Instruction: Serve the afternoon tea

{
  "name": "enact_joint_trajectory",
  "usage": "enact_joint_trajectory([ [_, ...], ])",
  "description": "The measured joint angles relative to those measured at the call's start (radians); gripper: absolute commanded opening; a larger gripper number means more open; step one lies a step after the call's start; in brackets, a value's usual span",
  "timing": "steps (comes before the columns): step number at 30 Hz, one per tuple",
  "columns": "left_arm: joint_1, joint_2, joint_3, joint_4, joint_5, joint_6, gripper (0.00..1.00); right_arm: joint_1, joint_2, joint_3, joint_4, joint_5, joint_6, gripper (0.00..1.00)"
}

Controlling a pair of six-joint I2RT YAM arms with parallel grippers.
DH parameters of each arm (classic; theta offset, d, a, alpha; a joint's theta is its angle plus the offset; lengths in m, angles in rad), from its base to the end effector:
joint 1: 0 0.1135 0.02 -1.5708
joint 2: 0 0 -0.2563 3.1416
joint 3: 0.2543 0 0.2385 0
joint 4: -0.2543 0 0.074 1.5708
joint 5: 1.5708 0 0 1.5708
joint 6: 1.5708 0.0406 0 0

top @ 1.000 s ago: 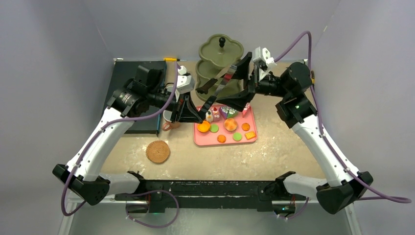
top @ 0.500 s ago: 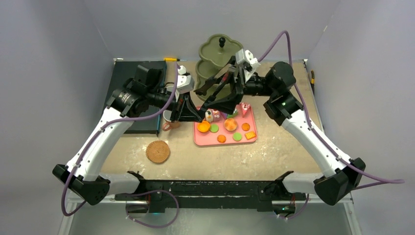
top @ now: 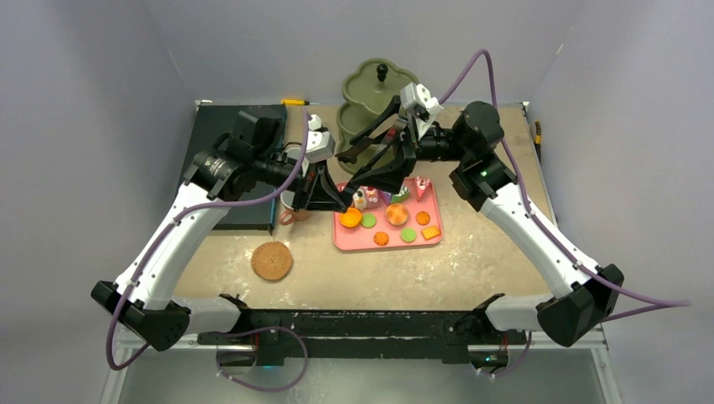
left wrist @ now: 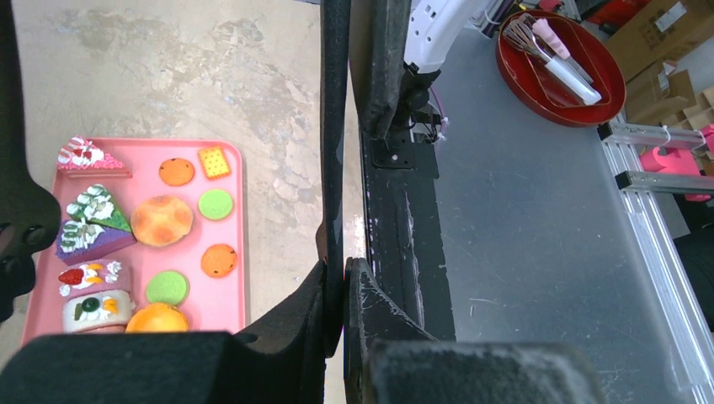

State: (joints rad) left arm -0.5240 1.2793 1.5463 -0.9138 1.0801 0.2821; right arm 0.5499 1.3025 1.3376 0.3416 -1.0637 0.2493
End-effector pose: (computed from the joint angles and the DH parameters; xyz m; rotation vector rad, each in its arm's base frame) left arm 0.1790 -0.1448 0.4216 1.3430 1.6168 -1.3196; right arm 0.2098 0.1702 0.4632 -1.1554 0.9872 1.2804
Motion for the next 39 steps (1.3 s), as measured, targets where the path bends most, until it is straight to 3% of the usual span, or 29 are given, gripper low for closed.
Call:
enact_joint_trajectory([
  [9,-0.001,0.005,0.023,-0.038,0.0,0.05,0.0,0.0,0.001,0.033,-0.067,-0.028,-0.032,0.85],
  [25,0.0,0.026,0.047,-0.048,-0.025,0.052,0.02,0.0,0.026,0.035,-0.027,-0.033,0.022,0.67],
  [33,0.0,0.032,0.068,-0.041,-0.082,0.051,0.34,0.0,0.016,0.037,-0.072,-0.027,-0.002,0.56],
  [38,0.0,0.029,0.093,-0.014,-0.148,0.053,0.81,0.0,0.014,0.037,-0.109,0.007,-0.026,0.58],
  [39,0.0,0.026,0.098,-0.01,-0.172,0.051,0.85,0.0,0.01,0.037,-0.116,0.023,-0.031,0.58],
])
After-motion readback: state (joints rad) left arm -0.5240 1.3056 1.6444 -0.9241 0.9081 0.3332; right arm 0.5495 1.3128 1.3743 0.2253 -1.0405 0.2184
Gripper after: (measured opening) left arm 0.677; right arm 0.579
